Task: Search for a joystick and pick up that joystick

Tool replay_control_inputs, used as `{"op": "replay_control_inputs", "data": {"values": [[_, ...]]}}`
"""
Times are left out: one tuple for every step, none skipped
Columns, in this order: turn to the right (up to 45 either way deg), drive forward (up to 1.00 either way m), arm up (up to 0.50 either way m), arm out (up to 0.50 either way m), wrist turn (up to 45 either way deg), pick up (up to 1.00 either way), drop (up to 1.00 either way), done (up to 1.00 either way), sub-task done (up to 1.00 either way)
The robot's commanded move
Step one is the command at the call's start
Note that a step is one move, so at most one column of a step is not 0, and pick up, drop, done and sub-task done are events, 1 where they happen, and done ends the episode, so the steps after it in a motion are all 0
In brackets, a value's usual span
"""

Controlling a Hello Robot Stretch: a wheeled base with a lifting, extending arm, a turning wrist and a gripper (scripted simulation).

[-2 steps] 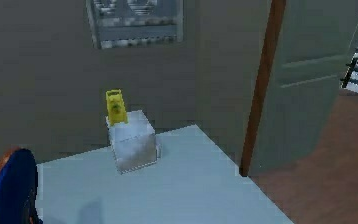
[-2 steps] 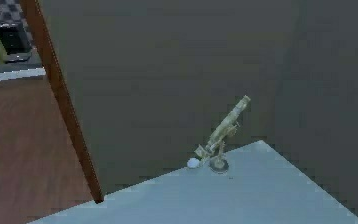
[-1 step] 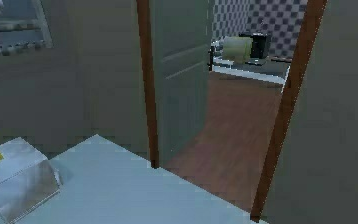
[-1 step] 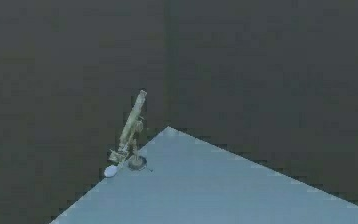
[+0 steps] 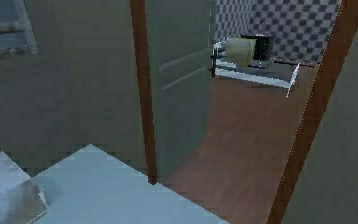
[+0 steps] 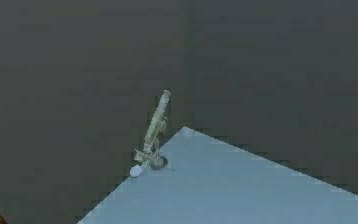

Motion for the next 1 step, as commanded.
{"op": "replay_control_inputs", "data": {"values": [[12.0, 0.0, 0.0, 0.0, 0.0, 0.0, 0.0, 0.0, 0.0]]}}
